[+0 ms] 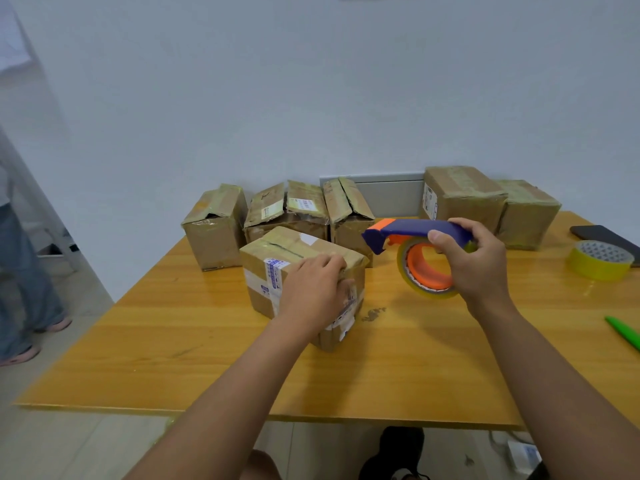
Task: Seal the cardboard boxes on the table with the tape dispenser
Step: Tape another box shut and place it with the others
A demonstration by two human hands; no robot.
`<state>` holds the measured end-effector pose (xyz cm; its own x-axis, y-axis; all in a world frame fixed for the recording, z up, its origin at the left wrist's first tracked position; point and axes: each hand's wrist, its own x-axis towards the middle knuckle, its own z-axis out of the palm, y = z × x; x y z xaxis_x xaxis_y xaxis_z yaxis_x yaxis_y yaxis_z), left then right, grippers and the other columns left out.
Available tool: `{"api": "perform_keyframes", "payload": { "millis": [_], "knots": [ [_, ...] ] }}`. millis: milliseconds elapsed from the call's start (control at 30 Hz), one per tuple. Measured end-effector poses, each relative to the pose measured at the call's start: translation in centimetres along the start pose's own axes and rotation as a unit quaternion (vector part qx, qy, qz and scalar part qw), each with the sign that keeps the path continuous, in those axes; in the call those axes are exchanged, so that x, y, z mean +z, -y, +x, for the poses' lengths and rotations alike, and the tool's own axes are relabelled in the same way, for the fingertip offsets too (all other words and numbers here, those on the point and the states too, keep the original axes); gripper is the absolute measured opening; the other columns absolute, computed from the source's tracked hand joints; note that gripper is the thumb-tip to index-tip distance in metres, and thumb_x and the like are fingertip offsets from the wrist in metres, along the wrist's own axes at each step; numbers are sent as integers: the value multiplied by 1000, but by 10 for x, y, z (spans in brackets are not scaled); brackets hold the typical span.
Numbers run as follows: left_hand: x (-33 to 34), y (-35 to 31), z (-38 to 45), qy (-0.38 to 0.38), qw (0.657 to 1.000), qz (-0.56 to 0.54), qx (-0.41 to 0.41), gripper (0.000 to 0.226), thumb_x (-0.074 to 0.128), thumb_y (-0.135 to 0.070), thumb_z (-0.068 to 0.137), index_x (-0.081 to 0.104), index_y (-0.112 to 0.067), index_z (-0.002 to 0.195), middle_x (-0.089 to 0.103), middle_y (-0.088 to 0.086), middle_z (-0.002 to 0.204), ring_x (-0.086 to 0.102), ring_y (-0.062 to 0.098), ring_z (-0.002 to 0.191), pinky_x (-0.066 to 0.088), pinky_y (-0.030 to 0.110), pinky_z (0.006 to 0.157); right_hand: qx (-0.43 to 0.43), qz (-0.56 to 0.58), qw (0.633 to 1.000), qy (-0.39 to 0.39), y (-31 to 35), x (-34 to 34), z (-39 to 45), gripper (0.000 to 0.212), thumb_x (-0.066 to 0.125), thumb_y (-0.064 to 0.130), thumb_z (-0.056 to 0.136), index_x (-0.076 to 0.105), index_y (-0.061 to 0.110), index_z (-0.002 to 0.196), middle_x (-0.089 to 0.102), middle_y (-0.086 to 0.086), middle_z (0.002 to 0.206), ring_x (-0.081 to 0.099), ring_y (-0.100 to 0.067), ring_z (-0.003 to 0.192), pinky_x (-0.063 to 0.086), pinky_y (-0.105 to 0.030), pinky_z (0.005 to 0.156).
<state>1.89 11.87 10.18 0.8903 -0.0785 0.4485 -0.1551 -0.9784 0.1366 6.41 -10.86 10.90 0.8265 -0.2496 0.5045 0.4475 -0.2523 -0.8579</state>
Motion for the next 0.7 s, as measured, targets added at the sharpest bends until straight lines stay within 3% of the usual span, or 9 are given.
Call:
{"api": "perform_keyframes", "payload": {
  "millis": [67, 200, 300, 367, 467, 533, 600, 667, 700],
  "knots": [
    [-5, 2, -5, 8, 1000, -2, 4, 26, 48, -41, 100, 52, -26, 121, 60, -9, 120, 49, 15, 117, 32, 29, 96, 3, 15, 1000, 4, 5, -3, 0, 50, 71, 46, 75, 63, 18, 116, 60, 9, 99, 57, -6, 90, 45, -21, 75],
    [-21, 17, -13, 61, 996, -59, 19, 35, 54, -28, 99, 49, -29, 134, 60, -8, 129, 52, 14, 116, 42, 30, 93, 15, 65, 998, 18, 13, -9, 1, 56, 70, 56, 67, 65, 23, 112, 63, 6, 99, 59, -16, 89, 49, -32, 73],
    [-25, 38, -16, 89, 992, -62, 63, 39, 54, -24, 98, 50, -36, 135, 42, -16, 149, 26, 11, 144, 16, 38, 120, 31, 119, 991, 43, 21, -10, 0, 52, 70, 54, 66, 67, 25, 109, 65, -4, 101, 59, -17, 80, 49, -33, 64],
    [-25, 48, -17, 89, 991, -67, 73, 40, 53, -23, 99, 50, -39, 135, 31, -16, 155, 13, 11, 148, 5, 40, 122, 37, 151, 985, 68, 27, -7, -2, 49, 69, 51, 68, 67, 24, 109, 64, -4, 96, 56, -16, 73, 48, -28, 57],
    [-24, 55, -21, 101, 990, -70, 75, 40, 51, -24, 100, 46, -37, 138, 32, -12, 156, 13, 11, 149, 5, 39, 123, 40, 184, 977, 105, 34, 0, -6, 52, 68, 49, 68, 67, 19, 112, 61, -3, 89, 54, -12, 67, 46, -25, 54],
    [-28, 51, -24, 79, 986, -144, 44, 39, 50, -30, 101, 46, -33, 139, 33, -13, 153, 16, 10, 147, 14, 41, 122, 45, 204, 971, 121, 36, 6, -9, 55, 68, 47, 69, 66, 16, 115, 59, -4, 87, 52, -13, 65, 46, -25, 53],
    [-38, 39, -28, -16, 947, -317, -47, 31, 49, -37, 100, 58, -28, 129, 55, -12, 138, 46, 12, 133, 42, 38, 107, 44, 218, 965, 137, 39, 11, -12, 56, 68, 46, 70, 65, 15, 116, 58, -3, 86, 51, -14, 64, 45, -26, 53],
    [-53, 25, -27, -72, 849, -492, -177, 31, 47, -41, 101, 67, -17, 108, 73, -2, 102, 67, 16, 98, 55, 33, 83, 39, 226, 961, 154, 41, 17, -15, 57, 67, 46, 70, 64, 14, 117, 57, -4, 87, 51, -15, 64, 45, -26, 54],
    [-60, 21, -25, -38, 794, -558, -238, 39, 46, -45, 100, 68, -12, 104, 74, 4, 93, 69, 19, 87, 56, 32, 75, 36, 226, 960, 163, 43, 20, -16, 57, 67, 45, 71, 64, 14, 119, 57, -4, 88, 52, -15, 65, 46, -26, 54]
  ]
}}
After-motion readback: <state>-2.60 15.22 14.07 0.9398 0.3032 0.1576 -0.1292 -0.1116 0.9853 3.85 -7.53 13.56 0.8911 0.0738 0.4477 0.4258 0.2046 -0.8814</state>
